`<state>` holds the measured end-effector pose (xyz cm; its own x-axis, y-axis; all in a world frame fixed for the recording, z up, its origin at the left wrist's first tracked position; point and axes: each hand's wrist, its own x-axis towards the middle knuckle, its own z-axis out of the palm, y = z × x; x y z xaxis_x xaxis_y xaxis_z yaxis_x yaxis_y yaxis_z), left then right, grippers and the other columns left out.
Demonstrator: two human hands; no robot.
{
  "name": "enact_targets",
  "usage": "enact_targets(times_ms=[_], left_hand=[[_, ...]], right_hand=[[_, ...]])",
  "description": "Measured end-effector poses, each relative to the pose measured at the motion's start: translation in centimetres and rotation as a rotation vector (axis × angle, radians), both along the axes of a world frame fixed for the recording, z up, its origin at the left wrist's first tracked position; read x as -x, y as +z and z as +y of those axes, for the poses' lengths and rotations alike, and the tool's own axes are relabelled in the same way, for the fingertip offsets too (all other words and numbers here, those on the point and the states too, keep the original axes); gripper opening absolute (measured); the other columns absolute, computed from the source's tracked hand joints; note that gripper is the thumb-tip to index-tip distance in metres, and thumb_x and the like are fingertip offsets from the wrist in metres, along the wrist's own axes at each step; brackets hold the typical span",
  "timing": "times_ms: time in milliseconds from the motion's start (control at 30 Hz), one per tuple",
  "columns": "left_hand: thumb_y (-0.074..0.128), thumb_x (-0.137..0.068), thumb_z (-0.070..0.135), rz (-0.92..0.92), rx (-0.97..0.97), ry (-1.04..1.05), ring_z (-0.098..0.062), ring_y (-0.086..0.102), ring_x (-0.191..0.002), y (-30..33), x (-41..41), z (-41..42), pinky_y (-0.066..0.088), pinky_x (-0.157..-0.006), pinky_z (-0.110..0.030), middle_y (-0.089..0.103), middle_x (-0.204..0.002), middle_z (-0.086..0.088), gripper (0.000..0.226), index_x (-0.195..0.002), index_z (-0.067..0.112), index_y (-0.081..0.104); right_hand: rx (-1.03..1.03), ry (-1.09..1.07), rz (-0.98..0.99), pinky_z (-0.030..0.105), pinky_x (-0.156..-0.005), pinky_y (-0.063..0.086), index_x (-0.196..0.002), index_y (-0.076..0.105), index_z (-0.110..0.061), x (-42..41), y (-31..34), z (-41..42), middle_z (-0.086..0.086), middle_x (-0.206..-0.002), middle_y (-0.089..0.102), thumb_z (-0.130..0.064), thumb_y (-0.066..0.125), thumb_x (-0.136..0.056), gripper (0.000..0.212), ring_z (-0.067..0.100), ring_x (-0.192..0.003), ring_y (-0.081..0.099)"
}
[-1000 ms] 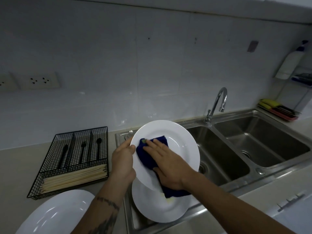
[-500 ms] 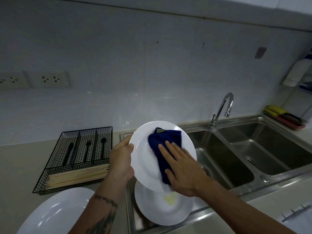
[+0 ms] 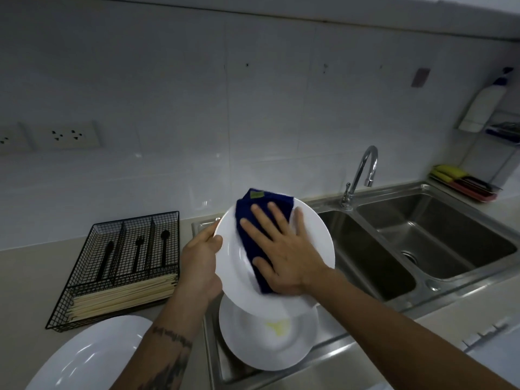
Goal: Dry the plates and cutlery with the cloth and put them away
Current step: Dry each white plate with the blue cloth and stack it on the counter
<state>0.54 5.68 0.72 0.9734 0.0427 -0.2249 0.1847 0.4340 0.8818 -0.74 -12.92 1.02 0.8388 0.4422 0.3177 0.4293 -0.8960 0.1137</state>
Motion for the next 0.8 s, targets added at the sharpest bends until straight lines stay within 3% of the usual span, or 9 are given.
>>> enact_targets(times_ms=[133, 200, 300, 400, 500, 633, 700, 800], left_hand=[[0.043, -0.097, -0.001, -0.002, 0.094, 0.070, -0.036, 0.063, -0.114, -0.1, 0.7, 1.1, 0.049, -0.098, -0.056, 0.069, -0.122, -0.011, 0.043, -0.123, 0.022, 0.068], [0.042, -0.097, -0.002, -0.034, 0.106, 0.034, -0.032, 0.066, -0.108, 0.1, 1.7, 1.3, 0.054, -0.090, -0.048, 0.069, -0.121, -0.010, 0.044, -0.126, 0.020, 0.066], [0.049, -0.091, -0.003, -0.123, 0.048, -0.180, -0.028, 0.068, -0.101, 0.4, 2.5, 1.9, 0.058, -0.079, -0.040, 0.068, -0.123, -0.011, 0.048, -0.132, 0.020, 0.061], [0.060, -0.084, 0.001, -0.149, -0.125, -0.403, -0.028, 0.068, -0.103, 1.1, 2.4, 1.9, 0.054, -0.084, -0.040, 0.069, -0.122, -0.008, 0.057, -0.133, 0.029, 0.060], [0.055, -0.093, 0.001, -0.135, -0.209, -0.347, -0.027, 0.071, -0.093, 1.8, 2.3, 0.9, 0.055, -0.079, -0.038, 0.074, -0.111, -0.003, 0.047, -0.124, 0.036, 0.065], [0.048, -0.097, 0.001, -0.180, -0.166, -0.352, -0.031, 0.068, -0.105, 1.9, 2.4, -0.3, 0.053, -0.092, -0.048, 0.071, -0.119, -0.002, 0.048, -0.127, 0.034, 0.063], [0.047, -0.097, 0.000, -0.180, -0.186, -0.342, -0.031, 0.067, -0.108, 1.4, 2.5, -0.9, 0.052, -0.095, -0.050, 0.069, -0.122, -0.001, 0.050, -0.128, 0.036, 0.064], [0.048, -0.096, -0.002, -0.196, -0.207, -0.277, -0.027, 0.068, -0.107, 0.9, 3.0, -1.6, 0.053, -0.094, -0.050, 0.070, -0.121, 0.006, 0.051, -0.123, 0.038, 0.067]], right_hand=[[-0.146, -0.342, -0.054, 0.069, -0.112, 0.009, -0.155, 0.006, -0.031, -0.5, 0.8, -0.6, 0.005, -0.164, 0.004, -0.052, 0.036, -0.088, 0.077, 0.036, -0.148, 0.004], [-0.243, -0.409, 0.004, 0.060, -0.106, 0.030, -0.154, 0.002, -0.030, -0.3, 0.6, -1.0, 0.009, -0.161, 0.009, -0.049, 0.042, -0.087, 0.080, 0.042, -0.138, 0.023], [-0.394, -0.396, 0.087, 0.046, -0.085, 0.048, -0.149, 0.007, -0.033, 0.1, 0.7, -2.4, 0.012, -0.138, 0.032, -0.039, 0.051, -0.085, 0.078, 0.034, -0.108, 0.044], [-0.392, -0.237, 0.111, 0.043, -0.080, 0.052, -0.148, 0.010, -0.039, 0.3, 1.7, -3.8, 0.003, -0.128, 0.038, -0.038, 0.054, -0.082, 0.079, 0.025, -0.106, 0.048], [-0.341, -0.065, 0.113, 0.038, -0.078, 0.053, -0.147, 0.016, -0.040, 0.3, 3.2, -3.7, -0.003, -0.124, 0.038, -0.038, 0.055, -0.079, 0.078, 0.019, -0.100, 0.049], [-0.279, -0.049, 0.049, 0.036, -0.078, 0.051, -0.150, 0.016, -0.035, 0.3, 3.8, -3.7, -0.001, -0.128, 0.037, -0.037, 0.054, -0.081, 0.079, 0.020, -0.105, 0.046], [-0.237, -0.075, -0.001, 0.041, -0.094, 0.046, -0.152, 0.016, -0.031, 0.9, 2.6, -3.2, 0.001, -0.139, 0.036, -0.034, 0.052, -0.082, 0.079, 0.024, -0.116, 0.042], [-0.225, -0.165, -0.042, 0.050, -0.119, 0.016, -0.155, 0.012, -0.028, 2.1, 0.3, -2.3, 0.004, -0.158, 0.021, -0.032, 0.046, -0.085, 0.077, 0.027, -0.144, 0.019]])
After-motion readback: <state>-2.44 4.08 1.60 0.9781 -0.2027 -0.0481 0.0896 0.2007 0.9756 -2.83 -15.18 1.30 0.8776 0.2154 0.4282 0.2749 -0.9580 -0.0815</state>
